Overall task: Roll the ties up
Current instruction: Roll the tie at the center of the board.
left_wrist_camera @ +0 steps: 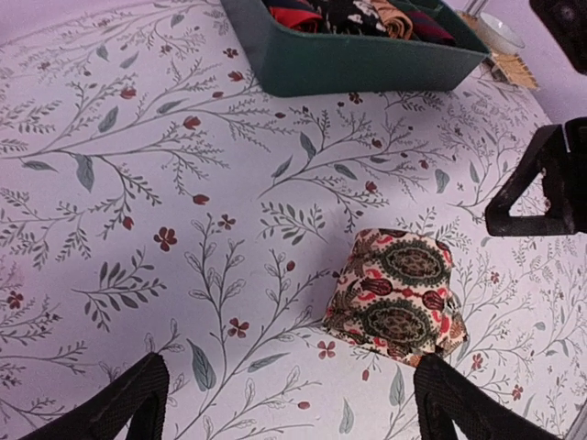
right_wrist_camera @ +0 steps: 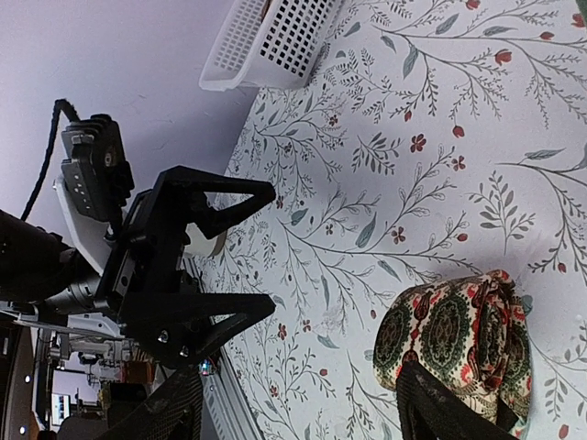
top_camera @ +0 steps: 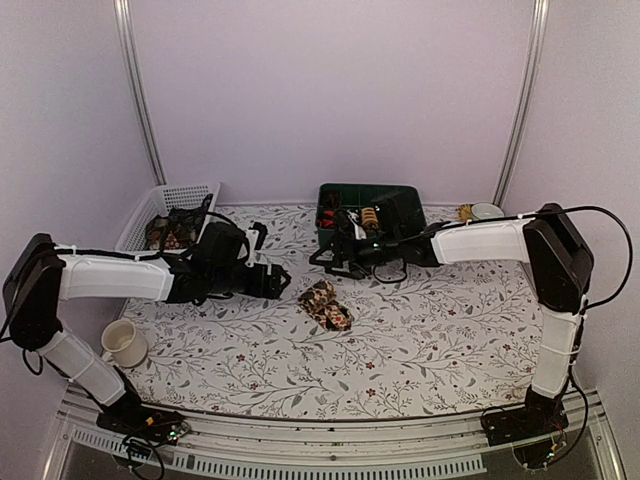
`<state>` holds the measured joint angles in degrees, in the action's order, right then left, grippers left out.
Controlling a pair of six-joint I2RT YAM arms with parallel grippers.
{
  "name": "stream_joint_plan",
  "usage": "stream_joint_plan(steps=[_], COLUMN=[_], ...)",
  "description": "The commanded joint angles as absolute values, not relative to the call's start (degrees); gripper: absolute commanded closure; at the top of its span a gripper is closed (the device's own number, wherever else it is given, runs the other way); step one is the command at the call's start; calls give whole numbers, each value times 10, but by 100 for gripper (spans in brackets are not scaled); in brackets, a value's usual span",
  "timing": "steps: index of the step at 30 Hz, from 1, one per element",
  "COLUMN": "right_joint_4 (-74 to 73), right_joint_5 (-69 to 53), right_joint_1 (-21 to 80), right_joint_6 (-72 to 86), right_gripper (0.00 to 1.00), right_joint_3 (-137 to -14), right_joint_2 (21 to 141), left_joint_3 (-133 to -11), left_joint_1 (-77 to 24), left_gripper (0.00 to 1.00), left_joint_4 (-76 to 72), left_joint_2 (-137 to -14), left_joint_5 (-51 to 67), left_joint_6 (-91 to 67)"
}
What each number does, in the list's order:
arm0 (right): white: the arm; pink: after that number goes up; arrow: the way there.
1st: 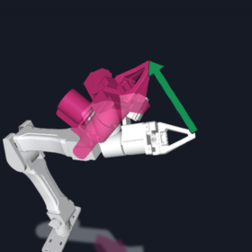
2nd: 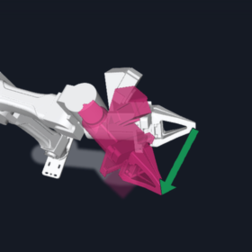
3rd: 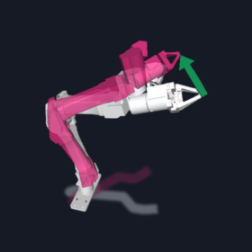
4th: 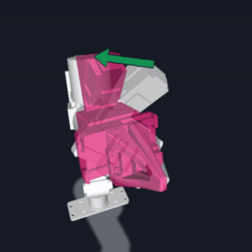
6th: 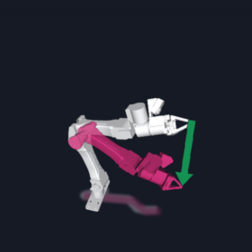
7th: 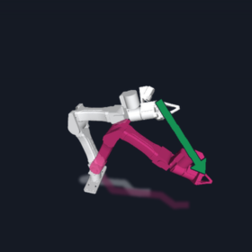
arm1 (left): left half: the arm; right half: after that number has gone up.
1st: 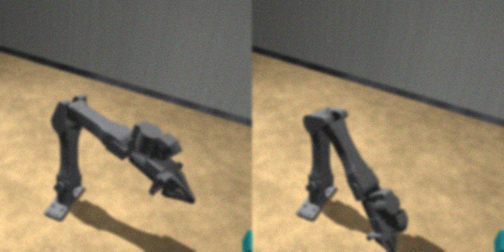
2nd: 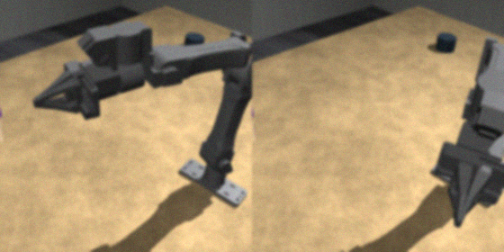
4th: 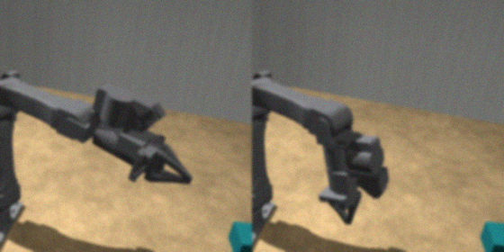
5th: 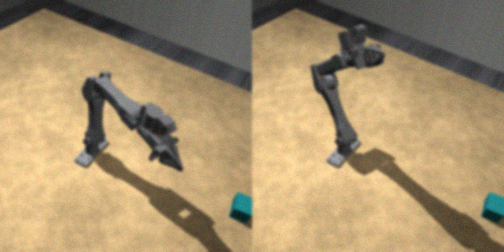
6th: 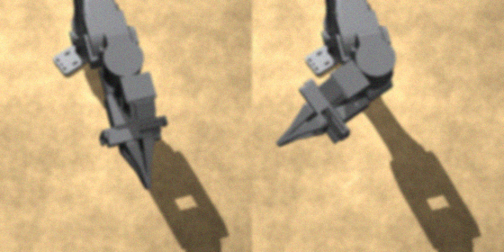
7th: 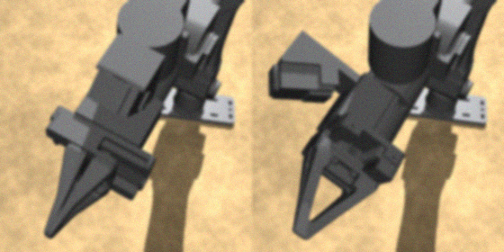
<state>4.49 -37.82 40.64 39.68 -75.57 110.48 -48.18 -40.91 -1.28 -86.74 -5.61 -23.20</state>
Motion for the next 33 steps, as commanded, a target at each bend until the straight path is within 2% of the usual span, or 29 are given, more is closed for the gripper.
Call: stream_joint_plan(steps=[1,13,21,33], right_joint_4=[66,39,41,49], right_joint_5=[-399,-383,-372,-368], right_joint_1=[418,419,420,419], right_joint_6=[422,420,410,402], right_gripper=[28,30,30,31], right_joint_3=[-780,-759,-700,-687], right_joint_2=[1175,1215,1208,1206], left_joint_3=[-450,-445,-480,-539], left_joint_1=[-380,-328,-317,-316], left_gripper=[8,3,1,0], left_joint_4=[-78,-172,-207,-254], left_joint_2=[-873,-945,-1013,-1121], left_joint_5=[28,156,241,349], left_joint_6=[-270,-294,-300,-321])
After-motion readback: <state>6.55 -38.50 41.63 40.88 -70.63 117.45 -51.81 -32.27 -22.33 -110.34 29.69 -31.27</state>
